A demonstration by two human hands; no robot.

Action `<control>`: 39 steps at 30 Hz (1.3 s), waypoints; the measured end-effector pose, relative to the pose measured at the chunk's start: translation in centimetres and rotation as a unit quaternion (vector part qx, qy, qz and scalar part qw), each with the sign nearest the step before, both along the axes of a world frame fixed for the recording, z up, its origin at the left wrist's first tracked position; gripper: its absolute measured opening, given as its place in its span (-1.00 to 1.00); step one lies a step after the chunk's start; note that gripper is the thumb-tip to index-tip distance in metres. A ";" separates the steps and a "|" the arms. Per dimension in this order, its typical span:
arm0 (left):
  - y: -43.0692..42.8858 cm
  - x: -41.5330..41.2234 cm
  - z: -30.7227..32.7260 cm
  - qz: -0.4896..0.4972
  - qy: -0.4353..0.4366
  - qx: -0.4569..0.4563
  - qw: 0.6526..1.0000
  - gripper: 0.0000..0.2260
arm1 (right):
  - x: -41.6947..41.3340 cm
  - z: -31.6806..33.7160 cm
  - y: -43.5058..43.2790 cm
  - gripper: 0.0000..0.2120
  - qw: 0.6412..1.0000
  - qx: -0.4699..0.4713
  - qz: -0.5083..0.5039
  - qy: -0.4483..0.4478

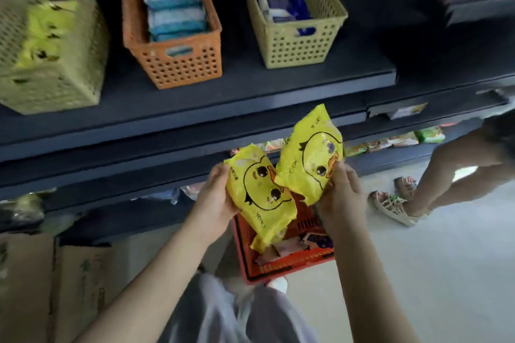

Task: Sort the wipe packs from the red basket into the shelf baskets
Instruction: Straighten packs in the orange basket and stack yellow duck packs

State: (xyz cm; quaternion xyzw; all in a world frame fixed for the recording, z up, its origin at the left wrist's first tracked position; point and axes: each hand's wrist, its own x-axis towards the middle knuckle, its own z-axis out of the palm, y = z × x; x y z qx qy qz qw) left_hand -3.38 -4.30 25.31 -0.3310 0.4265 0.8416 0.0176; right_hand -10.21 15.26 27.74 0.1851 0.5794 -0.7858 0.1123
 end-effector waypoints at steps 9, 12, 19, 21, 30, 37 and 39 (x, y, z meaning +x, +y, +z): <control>-10.2 3.0 10.8 0.006 0.081 -0.034 0.996 -0.72 | 1.8 7.7 -11.5 -0.50 0.982 -0.112 0.153 0.010; -14.9 4.1 12.8 -0.008 0.087 -0.066 0.994 -0.66 | 3.2 9.7 -16.0 -0.52 0.982 -0.107 0.155 0.022; -24.9 7.0 15.2 0.032 0.061 -0.001 0.998 -0.67 | 5.5 13.4 -25.7 -0.52 0.971 -0.147 0.180 0.054; -27.4 7.8 15.7 0.044 0.070 0.025 0.996 -0.65 | 5.7 14.7 -27.8 -0.54 0.967 -0.162 0.188 0.054; -37.6 6.5 18.3 0.113 0.073 0.002 0.991 -0.57 | 2.6 19.8 -36.6 -0.76 0.978 0.029 0.170 0.120; -44.8 2.4 19.4 0.174 0.032 -0.064 0.982 -0.50 | -4.8 19.3 -42.9 -0.72 0.971 -0.018 0.237 0.028; -46.3 1.3 19.3 0.175 0.011 -0.075 0.982 -0.46 | -6.8 18.7 -44.5 -0.76 0.966 -0.018 0.259 0.018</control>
